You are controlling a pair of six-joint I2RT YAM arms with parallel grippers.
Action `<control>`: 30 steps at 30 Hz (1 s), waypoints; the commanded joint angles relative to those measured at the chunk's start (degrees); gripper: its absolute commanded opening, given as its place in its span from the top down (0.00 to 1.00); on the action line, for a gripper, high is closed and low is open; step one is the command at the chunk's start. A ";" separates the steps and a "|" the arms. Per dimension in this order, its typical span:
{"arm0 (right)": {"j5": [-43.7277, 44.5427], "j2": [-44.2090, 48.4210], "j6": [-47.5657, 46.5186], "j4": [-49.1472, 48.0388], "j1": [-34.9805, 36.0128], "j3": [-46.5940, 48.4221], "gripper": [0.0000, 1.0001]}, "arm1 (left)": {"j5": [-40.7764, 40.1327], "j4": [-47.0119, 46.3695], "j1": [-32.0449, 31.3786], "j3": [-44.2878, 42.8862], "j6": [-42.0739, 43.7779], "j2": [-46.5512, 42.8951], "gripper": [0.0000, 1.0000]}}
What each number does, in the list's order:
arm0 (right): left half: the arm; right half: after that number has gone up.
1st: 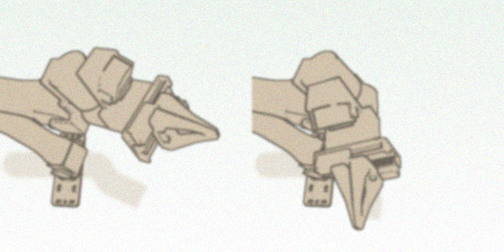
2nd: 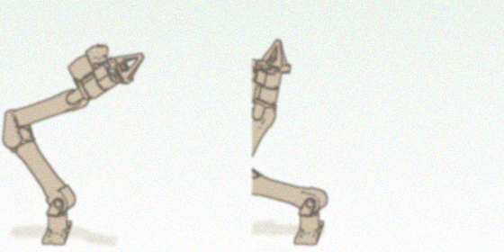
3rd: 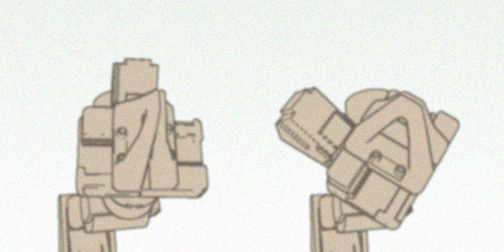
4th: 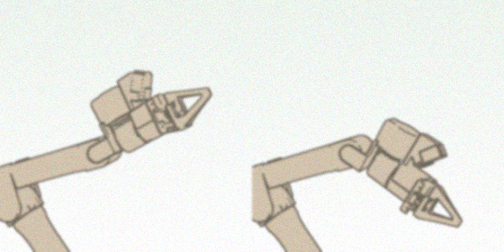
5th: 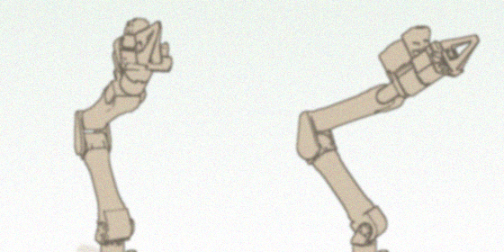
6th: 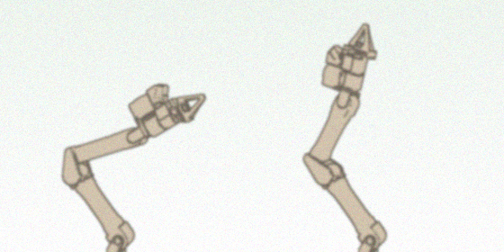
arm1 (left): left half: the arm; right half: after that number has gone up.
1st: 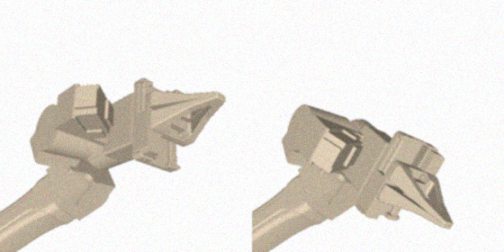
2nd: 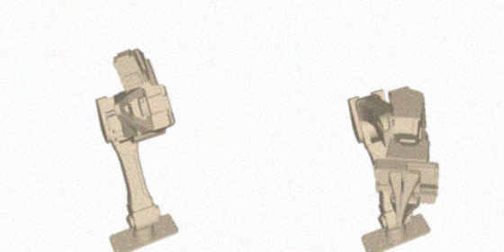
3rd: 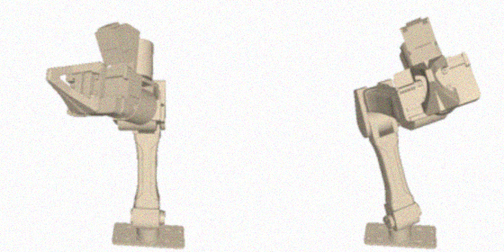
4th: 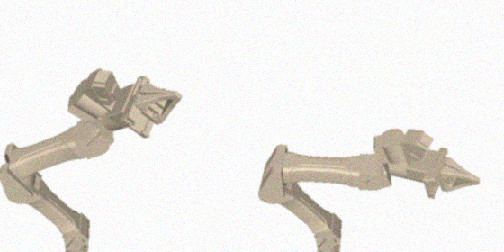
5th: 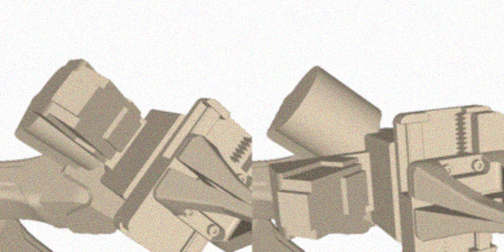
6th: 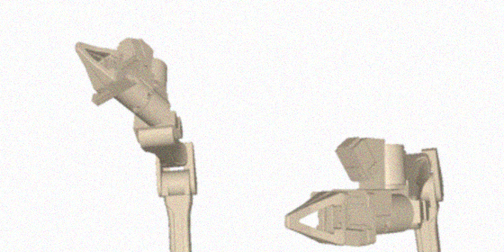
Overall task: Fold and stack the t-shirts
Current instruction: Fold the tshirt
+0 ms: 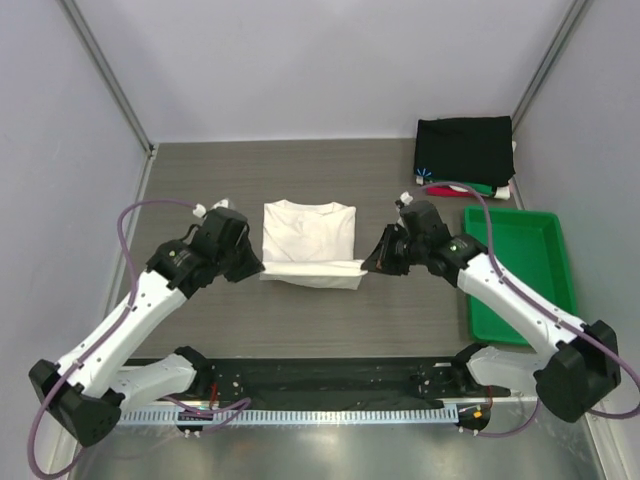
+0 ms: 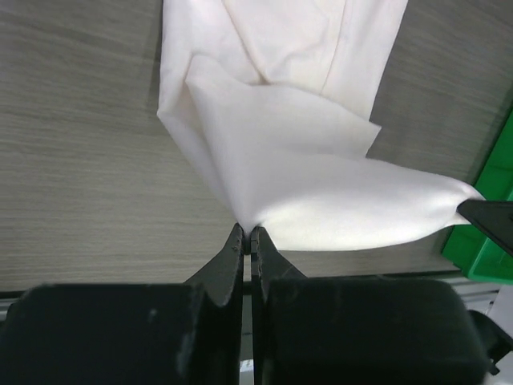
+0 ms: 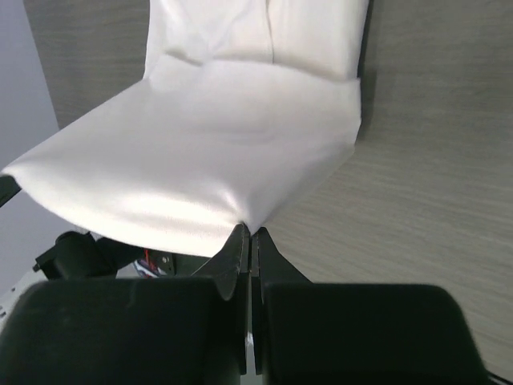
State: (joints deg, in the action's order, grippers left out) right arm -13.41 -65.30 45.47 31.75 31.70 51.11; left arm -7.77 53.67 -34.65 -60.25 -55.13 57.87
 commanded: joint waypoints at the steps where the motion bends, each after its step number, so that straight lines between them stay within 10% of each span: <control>1: -0.30 -3.95 -6.00 1.39 -4.36 6.61 0.99 | -4.19 0.65 3.61 -5.57 4.85 3.21 1.00; 30: -7.07 -41.30 -15.24 0.69 -15.53 36.24 0.99 | 13.66 -6.21 23.67 -40.55 15.58 49.26 1.00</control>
State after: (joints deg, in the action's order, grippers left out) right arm -21.74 -104.22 32.75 31.77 17.89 83.99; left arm 6.46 48.93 -13.17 -96.66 -42.24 104.92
